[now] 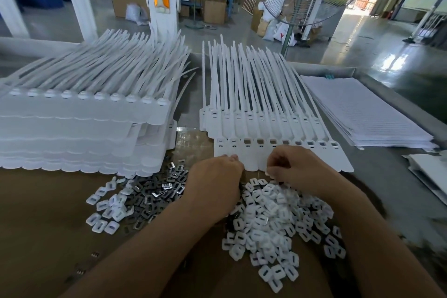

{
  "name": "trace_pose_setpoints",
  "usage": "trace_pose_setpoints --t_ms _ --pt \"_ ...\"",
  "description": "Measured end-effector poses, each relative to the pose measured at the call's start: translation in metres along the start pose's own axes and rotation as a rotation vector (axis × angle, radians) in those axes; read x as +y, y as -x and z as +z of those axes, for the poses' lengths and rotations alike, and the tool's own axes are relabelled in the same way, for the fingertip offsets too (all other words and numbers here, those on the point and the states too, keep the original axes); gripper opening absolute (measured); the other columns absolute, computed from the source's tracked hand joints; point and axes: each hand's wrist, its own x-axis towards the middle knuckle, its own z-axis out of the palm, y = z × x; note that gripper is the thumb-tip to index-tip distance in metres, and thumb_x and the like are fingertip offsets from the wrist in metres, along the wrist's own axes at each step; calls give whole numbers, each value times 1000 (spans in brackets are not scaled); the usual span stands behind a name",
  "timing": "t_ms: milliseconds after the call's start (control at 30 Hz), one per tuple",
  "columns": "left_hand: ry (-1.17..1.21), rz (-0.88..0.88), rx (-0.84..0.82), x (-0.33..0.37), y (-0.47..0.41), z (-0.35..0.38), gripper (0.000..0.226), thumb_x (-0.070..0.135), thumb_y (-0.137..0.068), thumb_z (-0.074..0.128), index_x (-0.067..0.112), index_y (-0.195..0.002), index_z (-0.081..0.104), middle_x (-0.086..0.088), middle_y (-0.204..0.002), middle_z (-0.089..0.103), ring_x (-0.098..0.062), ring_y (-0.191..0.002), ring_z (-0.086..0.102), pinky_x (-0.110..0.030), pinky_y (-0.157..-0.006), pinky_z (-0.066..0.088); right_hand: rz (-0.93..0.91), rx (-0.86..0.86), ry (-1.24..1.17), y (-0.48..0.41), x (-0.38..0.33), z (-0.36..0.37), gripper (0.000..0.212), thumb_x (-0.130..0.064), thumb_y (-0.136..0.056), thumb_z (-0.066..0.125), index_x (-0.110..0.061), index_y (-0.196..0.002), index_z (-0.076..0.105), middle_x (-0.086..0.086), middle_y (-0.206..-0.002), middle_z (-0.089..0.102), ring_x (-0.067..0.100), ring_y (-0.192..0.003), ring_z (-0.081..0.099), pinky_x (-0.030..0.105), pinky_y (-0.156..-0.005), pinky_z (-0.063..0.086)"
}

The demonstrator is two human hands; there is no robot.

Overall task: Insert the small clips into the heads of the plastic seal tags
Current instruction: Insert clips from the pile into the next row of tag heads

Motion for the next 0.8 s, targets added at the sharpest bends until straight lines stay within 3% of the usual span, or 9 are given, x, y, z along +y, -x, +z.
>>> trace_pose_setpoints --t_ms 133,267,400,800 --pt "14 -17 9 1 1 0 41 7 -83 42 20 -120 54 4 -129 51 -14 -113 52 -29 -90 45 28 113 -147 1 1 0 15 -13 -90 54 -22 -78 51 -7 -75 66 -3 -65 59 15 -56 41" --pt "19 -9 25 0 1 0 41 8 -84 41 20 -121 54 5 -131 51 -13 -114 52 -29 -90 45 -1 172 -136 1 -2 1 17 -12 -81 66 -24 -72 57 -6 -75 65 7 -74 61 22 -67 48" --pt "18 0 29 -1 2 -1 41 8 -83 41 20 -121 55 4 -130 52 -13 -114 52 -29 -89 46 6 220 -156 -2 -5 0 19 -9 -76 68 -26 -72 61 -7 -73 63 4 -66 58 17 -58 42" --pt "7 -17 35 -3 2 -2 39 9 -85 40 21 -120 53 5 -127 54 -15 -108 55 -28 -82 47 -10 366 -289 -46 -22 0 26 -6 -79 70 -28 -67 64 -14 -68 62 1 -68 60 13 -65 44"
